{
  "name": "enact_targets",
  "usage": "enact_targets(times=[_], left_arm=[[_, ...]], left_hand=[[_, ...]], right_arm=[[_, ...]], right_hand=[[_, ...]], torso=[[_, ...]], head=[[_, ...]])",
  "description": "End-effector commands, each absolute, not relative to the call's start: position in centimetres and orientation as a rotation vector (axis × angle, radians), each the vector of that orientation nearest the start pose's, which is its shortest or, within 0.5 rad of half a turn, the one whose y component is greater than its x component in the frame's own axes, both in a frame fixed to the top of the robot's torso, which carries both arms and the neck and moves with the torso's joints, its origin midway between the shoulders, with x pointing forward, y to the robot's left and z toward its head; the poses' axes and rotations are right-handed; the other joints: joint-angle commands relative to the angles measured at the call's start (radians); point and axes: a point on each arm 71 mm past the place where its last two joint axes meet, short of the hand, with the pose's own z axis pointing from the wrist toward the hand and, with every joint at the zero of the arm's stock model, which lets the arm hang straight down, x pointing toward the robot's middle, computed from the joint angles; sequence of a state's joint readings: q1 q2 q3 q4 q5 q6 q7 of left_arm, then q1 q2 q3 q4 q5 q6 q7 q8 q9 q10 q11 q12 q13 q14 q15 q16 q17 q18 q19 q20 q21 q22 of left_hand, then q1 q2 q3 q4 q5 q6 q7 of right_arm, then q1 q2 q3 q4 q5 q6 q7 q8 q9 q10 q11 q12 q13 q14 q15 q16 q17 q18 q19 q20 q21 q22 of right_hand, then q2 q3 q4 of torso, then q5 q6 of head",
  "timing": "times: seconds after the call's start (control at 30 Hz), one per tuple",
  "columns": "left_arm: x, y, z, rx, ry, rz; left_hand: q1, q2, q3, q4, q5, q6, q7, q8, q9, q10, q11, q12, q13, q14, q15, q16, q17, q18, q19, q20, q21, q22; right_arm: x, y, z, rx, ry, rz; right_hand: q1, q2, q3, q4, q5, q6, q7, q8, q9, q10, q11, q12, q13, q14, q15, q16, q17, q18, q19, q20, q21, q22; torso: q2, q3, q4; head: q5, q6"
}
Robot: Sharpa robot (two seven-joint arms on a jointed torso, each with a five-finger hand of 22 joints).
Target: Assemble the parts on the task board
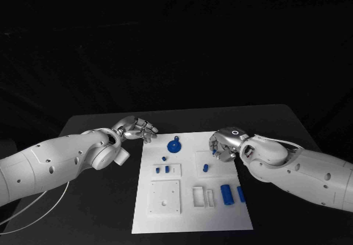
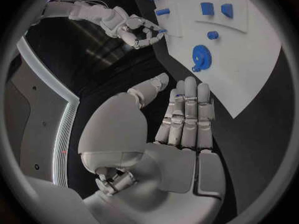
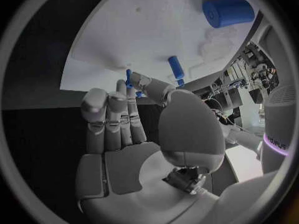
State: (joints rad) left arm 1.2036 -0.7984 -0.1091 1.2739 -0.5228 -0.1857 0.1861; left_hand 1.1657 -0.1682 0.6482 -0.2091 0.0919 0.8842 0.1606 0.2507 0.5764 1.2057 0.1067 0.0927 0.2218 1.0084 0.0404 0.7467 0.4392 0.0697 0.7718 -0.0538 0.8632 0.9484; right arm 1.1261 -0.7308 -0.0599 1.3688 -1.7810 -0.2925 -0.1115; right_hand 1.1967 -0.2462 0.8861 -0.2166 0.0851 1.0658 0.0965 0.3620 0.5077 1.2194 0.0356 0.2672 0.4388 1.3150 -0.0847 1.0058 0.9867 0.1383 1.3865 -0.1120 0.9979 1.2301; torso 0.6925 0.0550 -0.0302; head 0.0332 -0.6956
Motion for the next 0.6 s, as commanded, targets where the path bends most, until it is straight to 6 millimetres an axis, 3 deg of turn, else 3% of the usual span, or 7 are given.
enact_targets(times=[0.03, 0.3, 0.6], left_arm=[[51.7, 25.3, -22.3, -0.680, 1.770, -1.124], [51.7, 25.5, -22.3, -0.681, 1.764, -1.120], [52.0, 25.4, -22.2, -0.684, 1.745, -1.110]], left_hand=[[0.003, 0.007, 0.000, -0.007, 0.004, -0.005, 0.000, 0.004, -0.001, -0.001, 0.003, 0.005, -0.001, -0.007, 0.001, 0.004, 0.001, 0.011, -0.001, -0.002, 0.001, 0.002], [0.002, 0.008, 0.001, -0.006, 0.005, -0.007, 0.001, 0.003, -0.002, -0.002, 0.004, 0.005, -0.002, -0.010, 0.002, 0.005, 0.002, 0.010, -0.002, -0.002, 0.000, 0.002], [0.002, 0.008, 0.002, -0.006, 0.006, -0.008, 0.002, 0.003, -0.003, -0.002, 0.004, 0.005, -0.003, -0.011, 0.002, 0.006, 0.003, 0.010, -0.003, -0.002, 0.000, 0.003]], right_arm=[[49.0, -18.0, -23.2, -0.417, 1.649, 0.536], [48.7, -17.9, -22.6, -0.412, 1.640, 0.558], [46.5, -14.5, -21.3, -0.441, 1.601, 0.683]], right_hand=[[-0.010, 0.003, 0.002, -0.003, 0.003, 0.007, -0.001, 0.005, 0.002, 0.074, -0.019, 0.000, 0.003, -0.003, -0.008, 0.003, 0.001, 0.123, -0.001, -0.007, 0.006, 0.002], [-0.011, 0.004, 0.001, -0.006, 0.006, 0.007, -0.001, 0.004, 0.003, 0.074, -0.019, -0.001, 0.005, -0.003, -0.008, 0.002, 0.001, 0.123, -0.002, -0.009, 0.006, 0.003], [-0.013, 0.007, -0.001, -0.009, 0.010, 0.007, -0.001, 0.004, 0.004, 0.074, -0.019, -0.003, 0.007, -0.003, -0.008, 0.002, 0.002, 0.123, -0.002, -0.010, 0.007, 0.004]], torso=[[0.000, 0.0001, -0.0008], [0.001, -0.0003, 0.0020], [0.000, -0.0029, 0.0018]], head=[[0.001, 0.001], [0.001, 0.001], [0.017, -0.003]])
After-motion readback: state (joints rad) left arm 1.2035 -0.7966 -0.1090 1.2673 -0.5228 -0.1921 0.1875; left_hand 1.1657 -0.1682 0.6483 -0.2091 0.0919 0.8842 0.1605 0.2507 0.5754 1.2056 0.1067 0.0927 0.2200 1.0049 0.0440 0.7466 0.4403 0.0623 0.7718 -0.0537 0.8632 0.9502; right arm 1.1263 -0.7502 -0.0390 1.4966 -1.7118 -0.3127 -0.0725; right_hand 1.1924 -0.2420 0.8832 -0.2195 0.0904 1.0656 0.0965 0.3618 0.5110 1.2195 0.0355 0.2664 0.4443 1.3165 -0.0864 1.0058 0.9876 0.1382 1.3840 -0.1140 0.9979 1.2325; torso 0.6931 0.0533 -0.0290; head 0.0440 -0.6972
